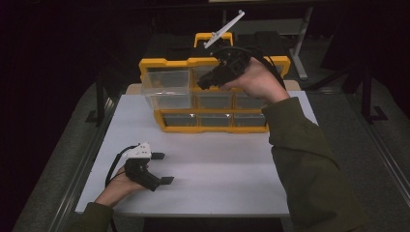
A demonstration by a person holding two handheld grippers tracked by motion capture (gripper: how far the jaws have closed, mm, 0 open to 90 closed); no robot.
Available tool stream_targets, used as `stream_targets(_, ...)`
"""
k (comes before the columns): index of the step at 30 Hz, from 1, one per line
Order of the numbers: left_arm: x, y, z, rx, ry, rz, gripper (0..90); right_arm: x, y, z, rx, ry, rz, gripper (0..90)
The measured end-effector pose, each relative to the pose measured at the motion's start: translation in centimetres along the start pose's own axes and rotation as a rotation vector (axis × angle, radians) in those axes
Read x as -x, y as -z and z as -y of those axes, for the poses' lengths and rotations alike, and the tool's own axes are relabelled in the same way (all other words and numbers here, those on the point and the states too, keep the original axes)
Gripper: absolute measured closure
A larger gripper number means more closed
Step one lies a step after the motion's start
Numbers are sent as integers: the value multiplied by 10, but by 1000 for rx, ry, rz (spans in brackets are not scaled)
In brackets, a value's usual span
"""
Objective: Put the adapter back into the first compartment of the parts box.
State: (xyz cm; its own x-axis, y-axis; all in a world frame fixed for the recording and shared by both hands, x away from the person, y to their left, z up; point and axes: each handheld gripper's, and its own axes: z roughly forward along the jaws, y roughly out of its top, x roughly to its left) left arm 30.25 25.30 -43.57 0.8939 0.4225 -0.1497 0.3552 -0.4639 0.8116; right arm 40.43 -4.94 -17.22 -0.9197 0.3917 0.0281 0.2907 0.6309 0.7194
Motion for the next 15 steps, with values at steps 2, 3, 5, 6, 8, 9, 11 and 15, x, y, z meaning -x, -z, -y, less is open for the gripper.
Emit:
stream_targets(2,0,0,0,1,1,1,0,1,2,-6,10,0,-2,753)
stream_targets(3,0,0,0,0,0,0,0,1,2,-8,13,2,-2,754)
stream_targets(5,0,0,0,-1,-1,2,0,1,3,-13,19,7,-3,753)
stream_targets(6,0,0,0,0,0,2,0,0,3,-16,23,7,-4,753)
stream_targets(8,0,0,0,-1,-1,2,0,0,2,-21,32,5,-10,753)
stream_targets(9,0,0,0,-1,0,2,0,0,2,-23,36,4,-12,753)
stream_targets(11,0,0,0,0,-1,2,0,-1,1,-27,42,-1,-16,753)
stream_targets(15,0,0,0,0,-1,2,0,-3,-3,-36,49,6,-21,753)
